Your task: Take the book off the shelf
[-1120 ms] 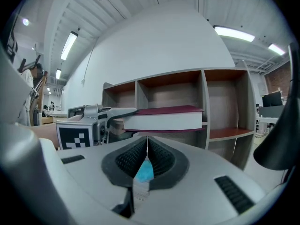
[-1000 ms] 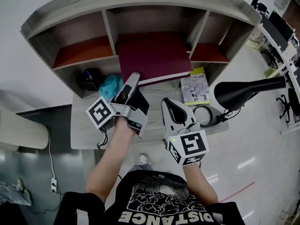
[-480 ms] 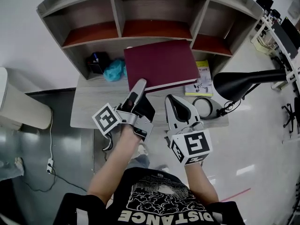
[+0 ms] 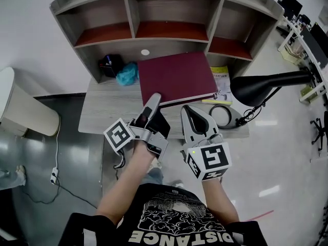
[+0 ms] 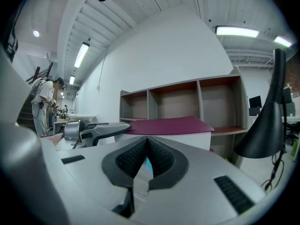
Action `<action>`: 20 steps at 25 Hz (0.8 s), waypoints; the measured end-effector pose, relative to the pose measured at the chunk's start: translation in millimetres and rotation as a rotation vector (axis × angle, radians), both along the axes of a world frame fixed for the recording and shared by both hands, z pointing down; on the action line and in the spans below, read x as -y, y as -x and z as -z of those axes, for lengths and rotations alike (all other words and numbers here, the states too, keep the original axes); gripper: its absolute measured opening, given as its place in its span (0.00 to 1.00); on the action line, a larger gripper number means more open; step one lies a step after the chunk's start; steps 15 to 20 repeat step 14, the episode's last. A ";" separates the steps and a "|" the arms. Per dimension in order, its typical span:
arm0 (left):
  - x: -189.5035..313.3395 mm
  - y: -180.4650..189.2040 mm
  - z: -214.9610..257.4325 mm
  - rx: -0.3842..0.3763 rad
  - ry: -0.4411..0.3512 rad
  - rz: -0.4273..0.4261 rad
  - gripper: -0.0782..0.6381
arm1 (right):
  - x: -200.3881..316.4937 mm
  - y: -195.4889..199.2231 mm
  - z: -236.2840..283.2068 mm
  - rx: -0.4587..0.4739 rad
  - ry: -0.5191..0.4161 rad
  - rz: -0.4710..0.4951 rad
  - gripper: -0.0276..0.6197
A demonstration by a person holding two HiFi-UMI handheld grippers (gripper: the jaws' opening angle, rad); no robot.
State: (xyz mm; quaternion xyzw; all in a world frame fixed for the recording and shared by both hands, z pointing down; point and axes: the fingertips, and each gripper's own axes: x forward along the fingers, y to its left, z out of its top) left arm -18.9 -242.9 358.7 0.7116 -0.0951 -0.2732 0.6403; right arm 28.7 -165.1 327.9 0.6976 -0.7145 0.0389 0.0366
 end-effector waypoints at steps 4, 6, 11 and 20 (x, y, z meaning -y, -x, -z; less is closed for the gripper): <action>0.0 0.6 0.5 -0.001 0.002 0.007 0.42 | 0.3 -0.8 1.6 -0.004 -0.002 0.005 0.07; 1.0 0.5 -1.0 0.000 0.007 0.008 0.42 | 1.3 -1.3 1.5 -0.004 -0.001 0.007 0.07; 3.2 0.5 -3.8 0.008 0.013 0.005 0.42 | 4.0 -1.3 1.7 -0.004 -0.002 0.008 0.07; 4.9 1.0 -4.0 0.009 0.016 0.005 0.42 | 5.3 -1.0 1.6 -0.004 -0.001 0.009 0.07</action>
